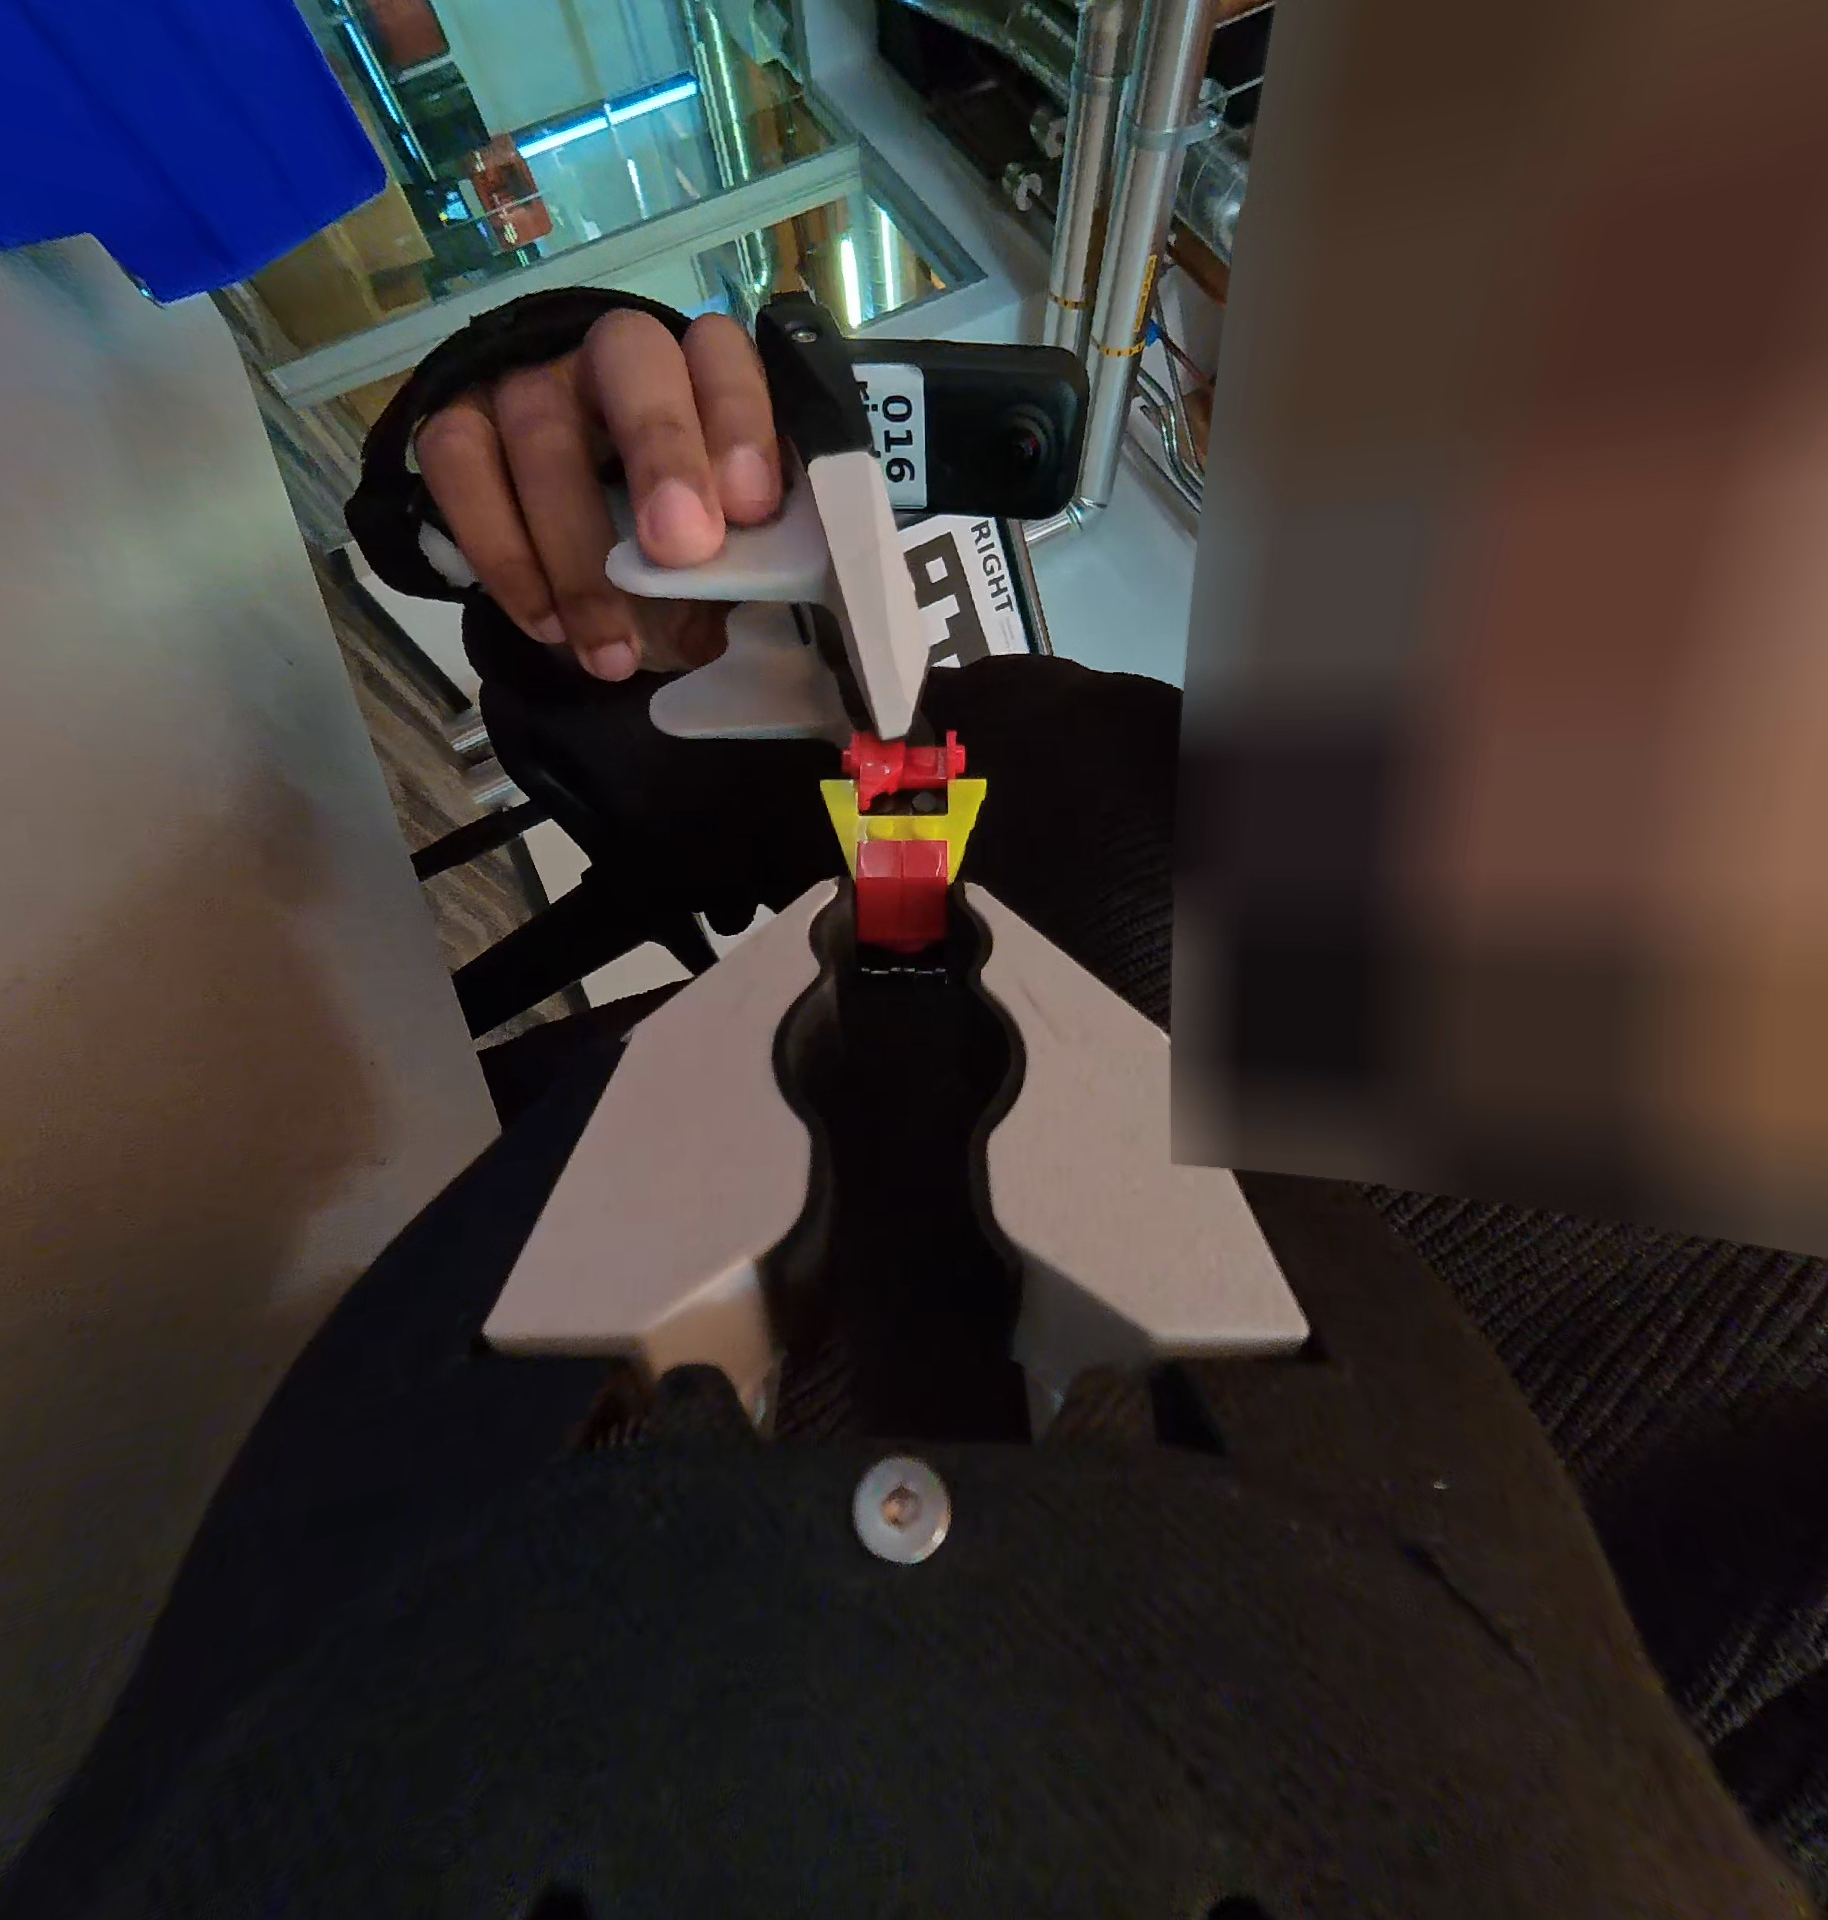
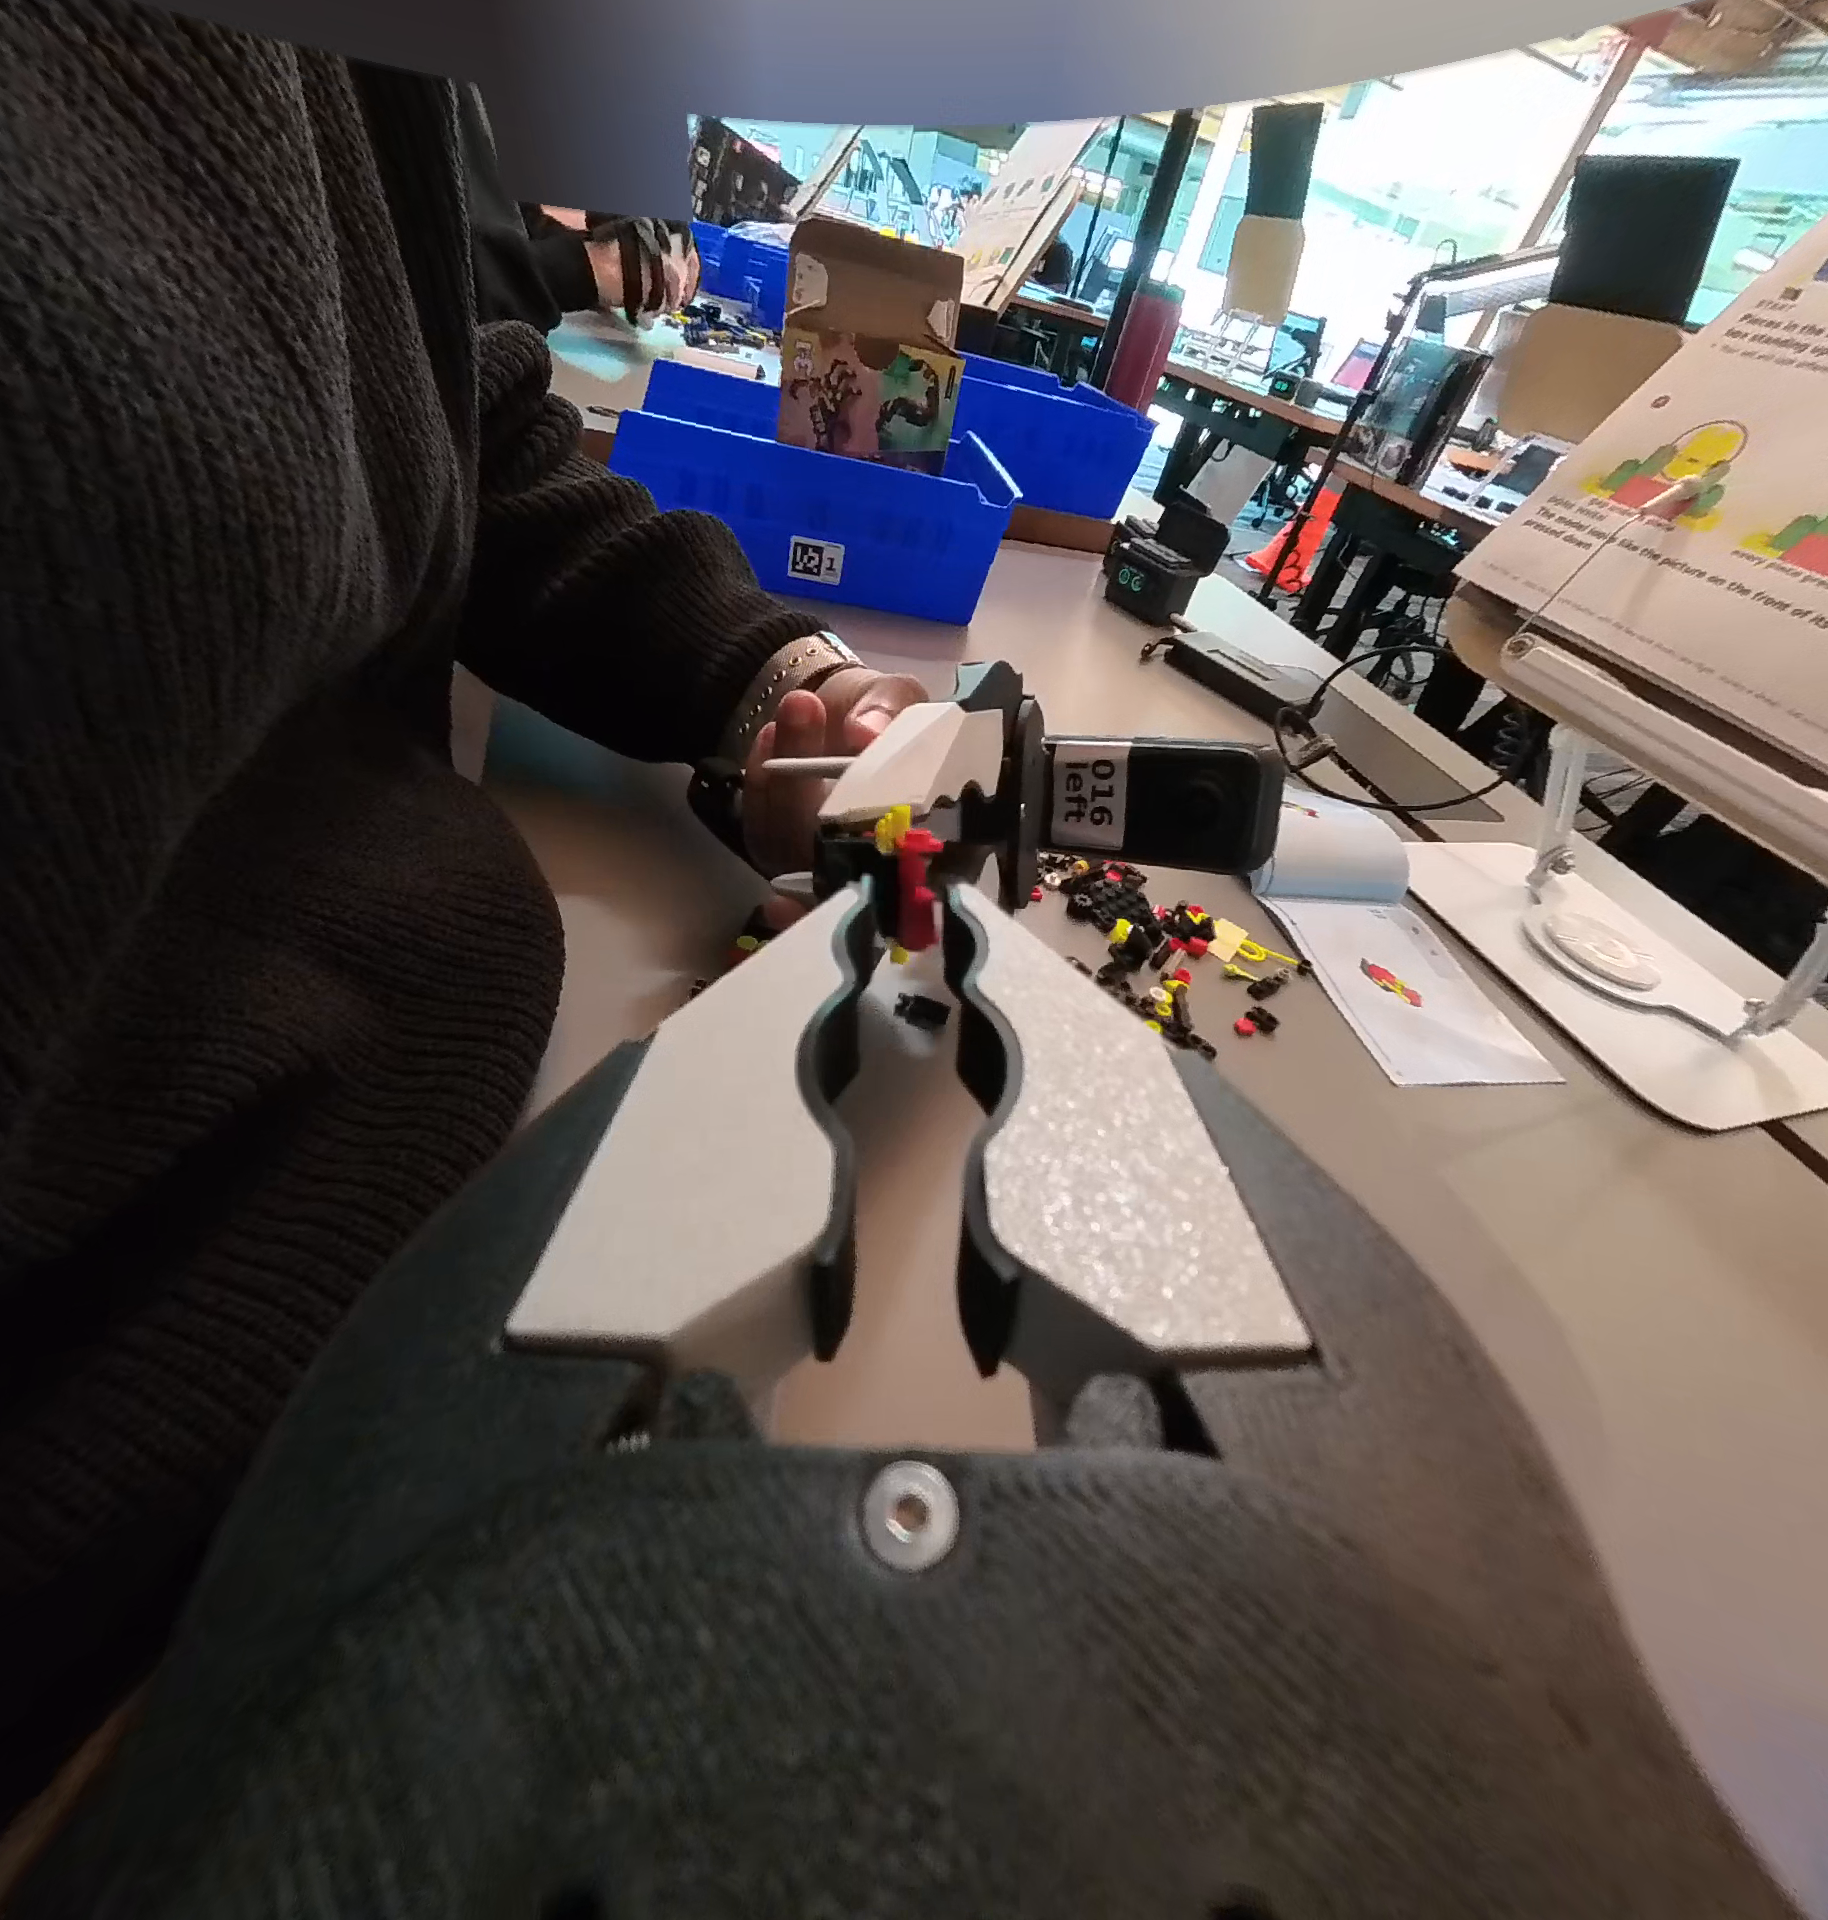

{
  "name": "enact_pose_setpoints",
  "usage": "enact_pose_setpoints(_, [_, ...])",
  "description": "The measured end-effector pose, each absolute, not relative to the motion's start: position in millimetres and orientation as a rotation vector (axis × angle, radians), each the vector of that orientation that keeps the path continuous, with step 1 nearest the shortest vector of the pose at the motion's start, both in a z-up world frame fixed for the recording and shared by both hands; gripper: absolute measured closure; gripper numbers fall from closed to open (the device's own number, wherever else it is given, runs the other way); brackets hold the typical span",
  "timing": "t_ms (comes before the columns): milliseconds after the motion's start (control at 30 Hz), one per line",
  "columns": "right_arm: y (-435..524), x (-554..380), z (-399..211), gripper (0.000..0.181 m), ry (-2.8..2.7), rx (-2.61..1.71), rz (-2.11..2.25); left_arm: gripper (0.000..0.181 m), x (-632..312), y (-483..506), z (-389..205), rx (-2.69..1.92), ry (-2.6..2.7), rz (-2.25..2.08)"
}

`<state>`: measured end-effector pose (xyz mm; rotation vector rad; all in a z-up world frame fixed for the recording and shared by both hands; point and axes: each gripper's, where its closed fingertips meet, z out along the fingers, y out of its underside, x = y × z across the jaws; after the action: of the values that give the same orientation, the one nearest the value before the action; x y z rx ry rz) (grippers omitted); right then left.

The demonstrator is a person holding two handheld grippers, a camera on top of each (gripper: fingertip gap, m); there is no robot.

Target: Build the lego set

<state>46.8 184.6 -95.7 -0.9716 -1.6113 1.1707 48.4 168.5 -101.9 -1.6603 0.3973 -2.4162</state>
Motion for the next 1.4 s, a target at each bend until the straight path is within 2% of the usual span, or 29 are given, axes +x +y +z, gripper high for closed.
enact_pose_setpoints(33, [184,47,-96,0.171,-1.615,-0.97,1.172,0.169,48,168,-102,-1.66,0.397,-2.416])
enact_pose_setpoints(567, [180,48,-96,0.172,-1.628,-0.989,1.207,0.169,49,166,-102,-1.702,0.453,-2.351])
enact_pose_setpoints(667, [175,48,-100,0.161,-1.661,-0.981,1.198,0.169,51,162,-105,-1.747,0.5,-2.305])
enact_pose_setpoints(933, [167,49,-103,0.172,-1.709,-0.951,1.207,0.169,52,157,-114,-1.849,0.568,-2.222])
enact_pose_setpoints(1400, [168,49,-113,0.171,-1.749,-0.978,1.219,0.169,53,157,-119,-1.911,0.566,-2.181])
